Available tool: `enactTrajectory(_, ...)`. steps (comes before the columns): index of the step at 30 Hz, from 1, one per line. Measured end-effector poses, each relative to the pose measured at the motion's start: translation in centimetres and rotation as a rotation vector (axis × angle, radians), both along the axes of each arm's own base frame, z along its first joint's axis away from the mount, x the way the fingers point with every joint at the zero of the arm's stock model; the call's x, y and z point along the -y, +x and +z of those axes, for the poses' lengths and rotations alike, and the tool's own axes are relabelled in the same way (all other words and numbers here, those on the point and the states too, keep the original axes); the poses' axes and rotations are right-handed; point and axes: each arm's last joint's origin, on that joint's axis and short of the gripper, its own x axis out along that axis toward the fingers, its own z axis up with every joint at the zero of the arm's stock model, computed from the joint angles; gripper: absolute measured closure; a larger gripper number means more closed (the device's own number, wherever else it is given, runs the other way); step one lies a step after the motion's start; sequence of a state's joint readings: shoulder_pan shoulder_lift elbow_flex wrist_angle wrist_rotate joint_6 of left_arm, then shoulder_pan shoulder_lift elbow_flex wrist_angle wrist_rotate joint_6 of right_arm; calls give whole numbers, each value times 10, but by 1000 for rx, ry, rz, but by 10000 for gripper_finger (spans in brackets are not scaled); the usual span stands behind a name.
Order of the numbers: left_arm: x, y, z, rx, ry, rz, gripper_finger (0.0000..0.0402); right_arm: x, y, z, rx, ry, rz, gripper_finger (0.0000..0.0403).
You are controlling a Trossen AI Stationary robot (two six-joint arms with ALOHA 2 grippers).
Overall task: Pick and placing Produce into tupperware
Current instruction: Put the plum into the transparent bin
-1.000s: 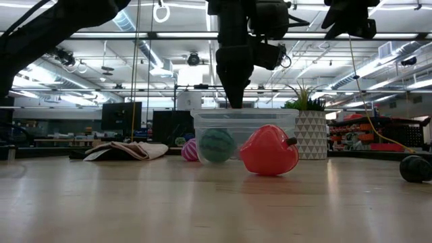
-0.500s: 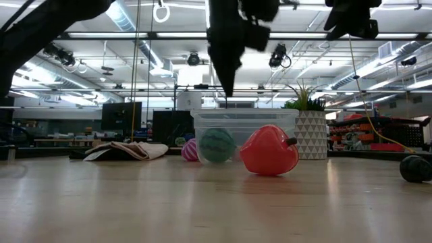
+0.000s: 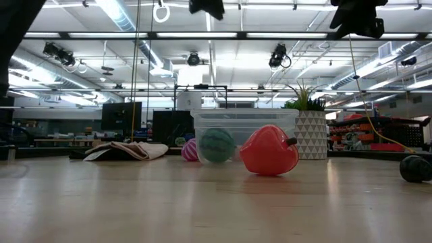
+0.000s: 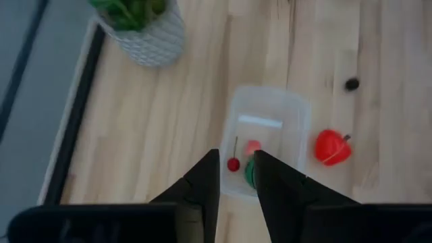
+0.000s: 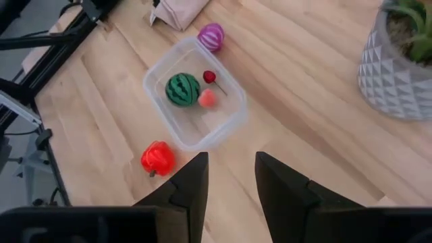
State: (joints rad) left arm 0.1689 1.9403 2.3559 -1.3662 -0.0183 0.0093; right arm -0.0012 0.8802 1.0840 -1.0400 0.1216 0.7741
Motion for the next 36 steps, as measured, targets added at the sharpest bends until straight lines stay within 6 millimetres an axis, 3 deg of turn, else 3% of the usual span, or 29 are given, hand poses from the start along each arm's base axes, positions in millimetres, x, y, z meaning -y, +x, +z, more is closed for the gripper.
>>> enactTrajectory(5,4,-24,29,111,-2,23,315,-4,-5,1,-1,49,23,274)
enactTrajectory(9,11,-32,38,146,-7,22,323,-19,-7,1,1,129,108,274)
enactTrajectory(20,38,-51,55,200,-2,6,327,-106,-9,-7,-16,235,289,274)
enactTrajectory(25,56,-70,70,249,72,23,334,-145,-5,-22,-27,153,317,274)
enactTrajectory(29,59,-84,81,300,119,55,334,-156,9,-41,-115,22,355,274)
enactTrajectory(36,56,-100,93,349,155,93,333,-148,50,-64,-248,-64,542,274)
